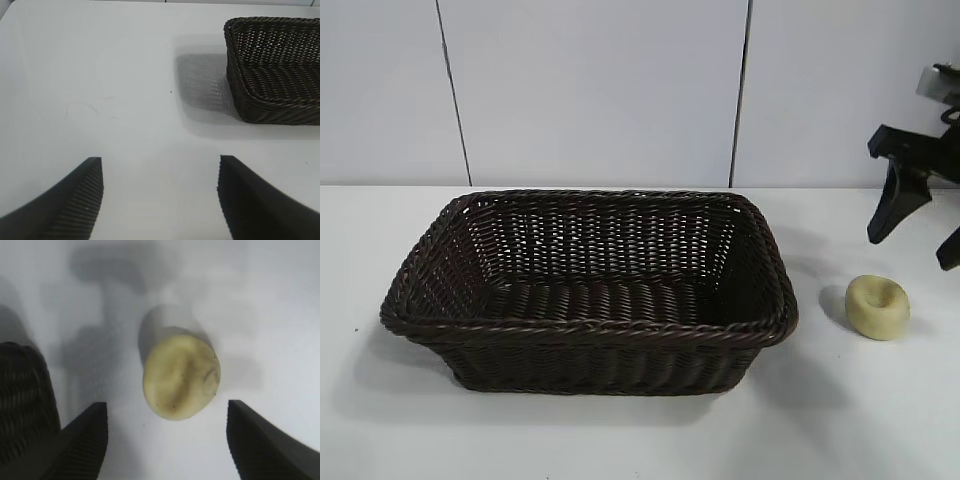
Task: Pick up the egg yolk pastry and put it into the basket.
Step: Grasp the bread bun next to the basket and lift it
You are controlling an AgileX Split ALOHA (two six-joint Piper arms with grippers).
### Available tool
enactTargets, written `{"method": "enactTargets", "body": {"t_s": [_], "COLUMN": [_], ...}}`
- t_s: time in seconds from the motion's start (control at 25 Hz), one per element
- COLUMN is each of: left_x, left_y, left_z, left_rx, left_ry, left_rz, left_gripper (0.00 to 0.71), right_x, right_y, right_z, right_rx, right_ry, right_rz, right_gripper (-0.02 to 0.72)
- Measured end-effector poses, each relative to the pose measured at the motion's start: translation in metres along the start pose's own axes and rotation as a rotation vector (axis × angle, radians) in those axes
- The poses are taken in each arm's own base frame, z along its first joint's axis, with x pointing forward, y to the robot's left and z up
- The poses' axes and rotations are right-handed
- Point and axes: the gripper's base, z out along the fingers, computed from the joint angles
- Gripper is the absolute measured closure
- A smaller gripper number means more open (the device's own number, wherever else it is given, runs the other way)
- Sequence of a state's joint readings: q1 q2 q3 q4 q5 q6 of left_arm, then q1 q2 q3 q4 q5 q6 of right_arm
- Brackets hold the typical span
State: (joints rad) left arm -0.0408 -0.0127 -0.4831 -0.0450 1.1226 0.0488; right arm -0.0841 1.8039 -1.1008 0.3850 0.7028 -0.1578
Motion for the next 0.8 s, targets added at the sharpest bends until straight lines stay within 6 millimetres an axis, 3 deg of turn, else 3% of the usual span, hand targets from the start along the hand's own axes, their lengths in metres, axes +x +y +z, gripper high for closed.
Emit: {"method": "enactTargets", "body": {"t_s": [0.28, 0.6, 0.8], "left_x": [0.0, 0.0, 0.0], "left_y": [0.0, 0.0, 0.0], "left_z": [0.0, 0.0, 0.0], "left_rx": [0.0, 0.0, 0.0], "left_ry": [0.0, 0.0, 0.0], "left_rz": [0.0, 0.0, 0.0], "left_gripper": [0.231, 0.231, 0.231], "right_x": [-0.004, -0.005, -0.005], "right_y": [-0.009, -0.012, -0.013], "right_z": [0.031, 0.041, 0.045], "right_rx": [0.02, 0.027, 0.028], "right_ry": [0.005, -0.001, 0.001], "right_rz": [0.028, 0.04, 0.046], "right_gripper": [0.215, 0.218, 0.325]}}
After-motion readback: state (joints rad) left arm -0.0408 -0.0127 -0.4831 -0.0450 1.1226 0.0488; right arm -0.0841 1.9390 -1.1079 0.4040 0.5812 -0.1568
